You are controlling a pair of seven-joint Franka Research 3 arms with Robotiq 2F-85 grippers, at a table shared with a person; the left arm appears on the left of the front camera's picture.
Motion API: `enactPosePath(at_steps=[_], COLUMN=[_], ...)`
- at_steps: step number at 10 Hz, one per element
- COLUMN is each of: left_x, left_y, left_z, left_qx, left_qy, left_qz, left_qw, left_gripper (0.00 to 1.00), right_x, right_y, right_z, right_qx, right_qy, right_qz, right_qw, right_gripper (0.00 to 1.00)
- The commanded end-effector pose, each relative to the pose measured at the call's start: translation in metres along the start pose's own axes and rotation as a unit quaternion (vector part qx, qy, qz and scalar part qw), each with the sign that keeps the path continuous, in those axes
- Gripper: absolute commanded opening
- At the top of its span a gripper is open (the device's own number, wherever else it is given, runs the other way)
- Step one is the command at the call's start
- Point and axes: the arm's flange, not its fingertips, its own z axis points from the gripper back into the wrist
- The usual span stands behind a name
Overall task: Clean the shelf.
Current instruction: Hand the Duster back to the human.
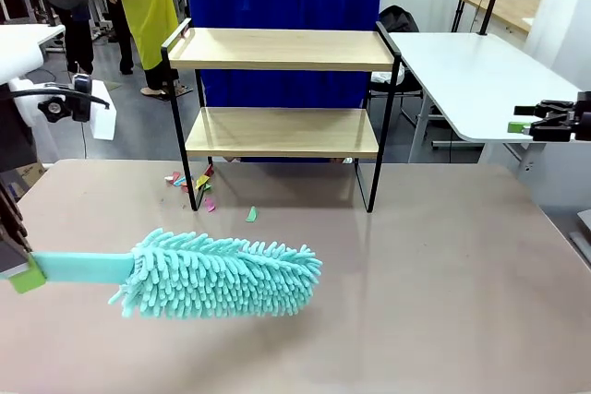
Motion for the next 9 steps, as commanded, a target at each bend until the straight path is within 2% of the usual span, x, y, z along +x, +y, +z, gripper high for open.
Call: enactPosePath(at_steps=[1,6,7,8,9], left_x=[-0.002,-0.002,-0.001,-0.010,-0.004], left_y=[-0.001,-0.001,0.001,0.014,0.027], left_z=[0.002,0.002,0.001,0.004,-0.004], left_qx=[-0.006,-0.006,0.000,0.000,-0.034], left_qy=[-0.005,-0.005,-0.002,-0.037,-0.075], left_qz=[0.003,0.003,0.003,0.021,-0.018], left_qw=[1.000,1.000,1.000,0.999,0.996], left_gripper=[0.13,0.13,0.13,0.13,0.13], right_x=[0.004,0.000,0.022,0.050,0.075], right_y=[0.001,0.000,0.016,0.037,0.062], right_z=[-0.001,0.000,0.014,0.012,0.005], right_qx=[0.001,0.000,0.081,0.110,0.140], right_qy=[-0.001,0.000,-0.031,-0.044,-0.042], right_qz=[0.003,0.000,0.019,0.038,0.045], right_qw=[1.000,1.000,0.996,0.992,0.988], right_gripper=[1.00,1.00,1.00,1.00,1.00])
